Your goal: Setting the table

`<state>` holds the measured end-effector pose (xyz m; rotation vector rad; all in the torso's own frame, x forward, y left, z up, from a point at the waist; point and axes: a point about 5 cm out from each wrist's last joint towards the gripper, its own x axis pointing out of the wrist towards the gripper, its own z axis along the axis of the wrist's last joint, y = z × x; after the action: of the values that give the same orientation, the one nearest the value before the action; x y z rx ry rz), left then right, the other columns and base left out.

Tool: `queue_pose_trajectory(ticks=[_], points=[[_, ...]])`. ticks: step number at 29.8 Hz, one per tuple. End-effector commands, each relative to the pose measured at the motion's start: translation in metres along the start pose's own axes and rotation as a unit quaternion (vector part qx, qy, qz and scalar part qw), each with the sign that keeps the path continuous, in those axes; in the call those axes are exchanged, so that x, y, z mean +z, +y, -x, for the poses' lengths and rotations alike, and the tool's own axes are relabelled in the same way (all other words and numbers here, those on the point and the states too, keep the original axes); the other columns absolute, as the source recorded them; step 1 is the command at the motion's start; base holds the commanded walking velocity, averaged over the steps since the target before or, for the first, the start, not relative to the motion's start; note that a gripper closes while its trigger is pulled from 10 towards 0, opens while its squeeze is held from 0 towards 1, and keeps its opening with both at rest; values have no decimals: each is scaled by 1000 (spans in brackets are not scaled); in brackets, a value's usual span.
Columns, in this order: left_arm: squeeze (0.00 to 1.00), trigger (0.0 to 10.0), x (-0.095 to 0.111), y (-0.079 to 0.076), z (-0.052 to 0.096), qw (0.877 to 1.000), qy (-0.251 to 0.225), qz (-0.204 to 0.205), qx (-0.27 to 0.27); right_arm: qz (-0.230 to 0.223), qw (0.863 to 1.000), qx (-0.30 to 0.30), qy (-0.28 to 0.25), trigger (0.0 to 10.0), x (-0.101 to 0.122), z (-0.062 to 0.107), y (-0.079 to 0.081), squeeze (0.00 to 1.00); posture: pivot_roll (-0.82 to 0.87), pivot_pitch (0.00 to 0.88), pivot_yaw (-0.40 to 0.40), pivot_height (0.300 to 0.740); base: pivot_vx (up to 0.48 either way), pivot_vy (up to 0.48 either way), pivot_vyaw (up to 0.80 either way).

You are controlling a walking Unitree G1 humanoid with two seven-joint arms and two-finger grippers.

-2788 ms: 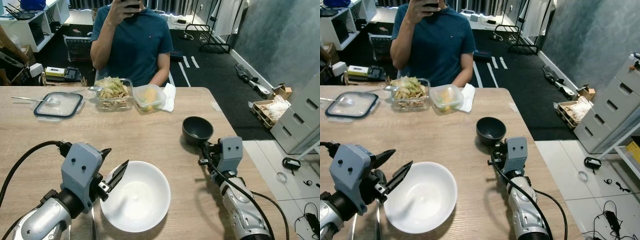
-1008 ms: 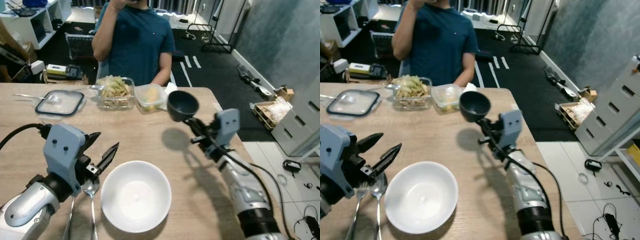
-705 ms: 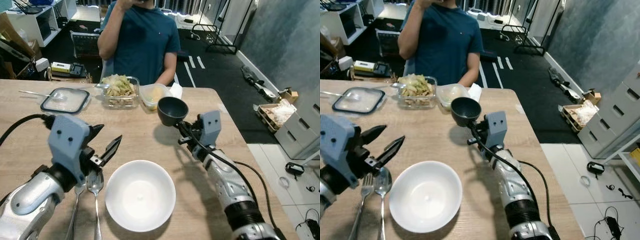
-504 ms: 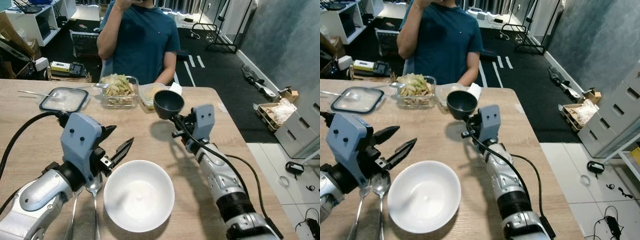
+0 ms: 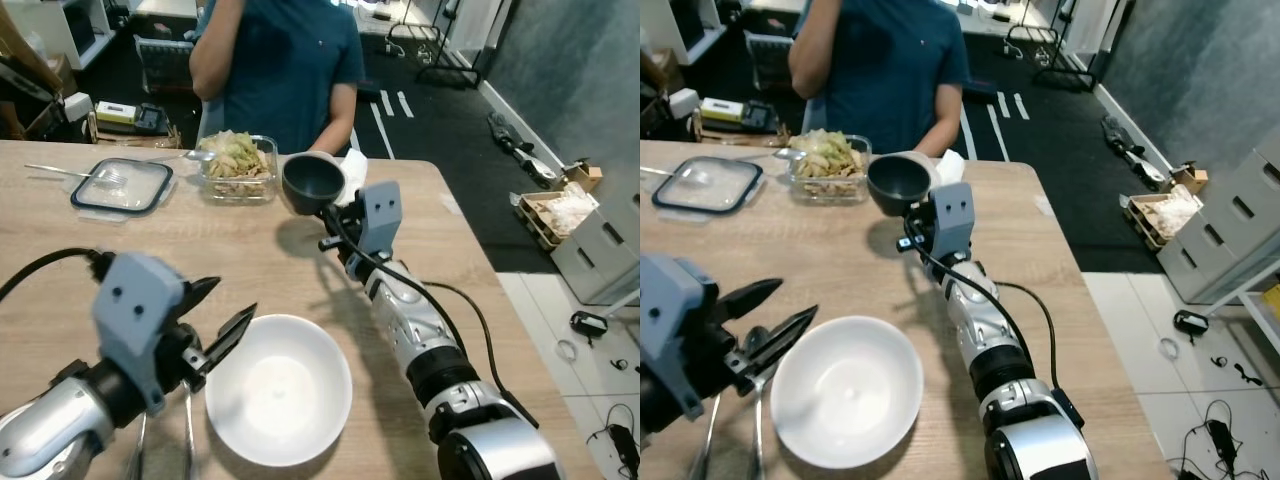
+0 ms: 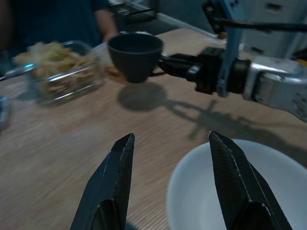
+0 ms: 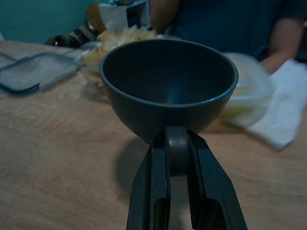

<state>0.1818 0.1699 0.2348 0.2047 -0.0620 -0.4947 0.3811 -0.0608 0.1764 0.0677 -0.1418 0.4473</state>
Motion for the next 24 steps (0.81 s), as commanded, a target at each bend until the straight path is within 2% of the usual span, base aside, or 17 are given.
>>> queue_pose_trajectory(ticks=[1,13,24], points=[[0,10000,2,-4,7,1000,2,4,-5,9,1000,12,-4,10000,1,-2,3,0,395,157,-34,740,0,0,0],[0,10000,2,1,15,1000,18,1,5,-3,1000,23,-10,10000,0,-6,11,0,411,181,-28,740,0,0,0],[0,10000,1,2,19,999,32,8,5,-32,998,26,-54,10000,3,-5,18,0,422,191,-16,740,0,0,0]])
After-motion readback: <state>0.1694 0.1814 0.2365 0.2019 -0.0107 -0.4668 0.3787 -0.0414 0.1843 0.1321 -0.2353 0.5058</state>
